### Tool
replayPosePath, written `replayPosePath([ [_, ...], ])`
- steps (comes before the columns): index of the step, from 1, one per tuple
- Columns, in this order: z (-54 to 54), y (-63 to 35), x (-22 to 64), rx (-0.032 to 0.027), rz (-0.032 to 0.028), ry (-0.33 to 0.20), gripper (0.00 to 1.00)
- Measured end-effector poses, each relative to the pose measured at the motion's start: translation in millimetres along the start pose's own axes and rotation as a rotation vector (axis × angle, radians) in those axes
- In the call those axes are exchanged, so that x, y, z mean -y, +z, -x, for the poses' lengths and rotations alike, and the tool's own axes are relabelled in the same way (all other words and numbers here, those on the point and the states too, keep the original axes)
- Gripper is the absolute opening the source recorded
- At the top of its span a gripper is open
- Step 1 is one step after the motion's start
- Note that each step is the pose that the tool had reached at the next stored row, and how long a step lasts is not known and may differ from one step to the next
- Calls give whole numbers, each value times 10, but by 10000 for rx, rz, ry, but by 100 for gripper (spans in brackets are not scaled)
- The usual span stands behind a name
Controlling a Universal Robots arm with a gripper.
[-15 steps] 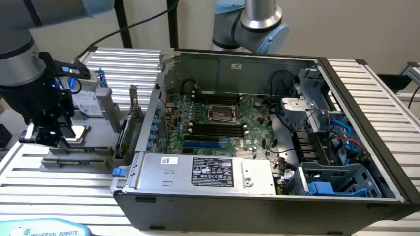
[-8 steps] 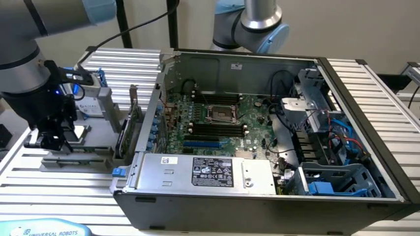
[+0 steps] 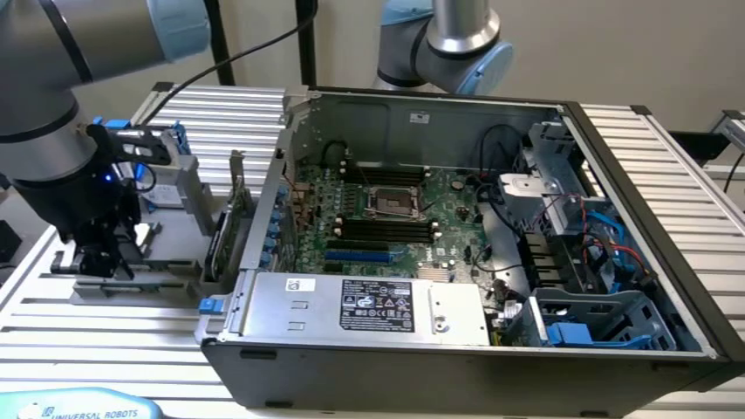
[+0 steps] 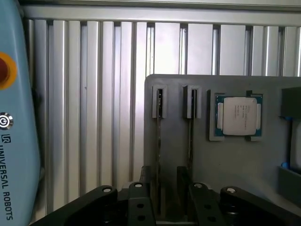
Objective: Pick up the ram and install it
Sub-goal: 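Pick up the ram and move it above insertion slot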
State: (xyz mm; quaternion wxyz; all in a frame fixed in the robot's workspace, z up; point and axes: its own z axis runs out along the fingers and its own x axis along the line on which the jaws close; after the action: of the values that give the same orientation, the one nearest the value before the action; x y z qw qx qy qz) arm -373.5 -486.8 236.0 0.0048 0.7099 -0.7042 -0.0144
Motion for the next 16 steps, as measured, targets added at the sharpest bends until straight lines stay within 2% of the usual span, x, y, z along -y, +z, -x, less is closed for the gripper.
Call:
replayPosePath([
  [16,-45,290,9,0,0,0,36],
])
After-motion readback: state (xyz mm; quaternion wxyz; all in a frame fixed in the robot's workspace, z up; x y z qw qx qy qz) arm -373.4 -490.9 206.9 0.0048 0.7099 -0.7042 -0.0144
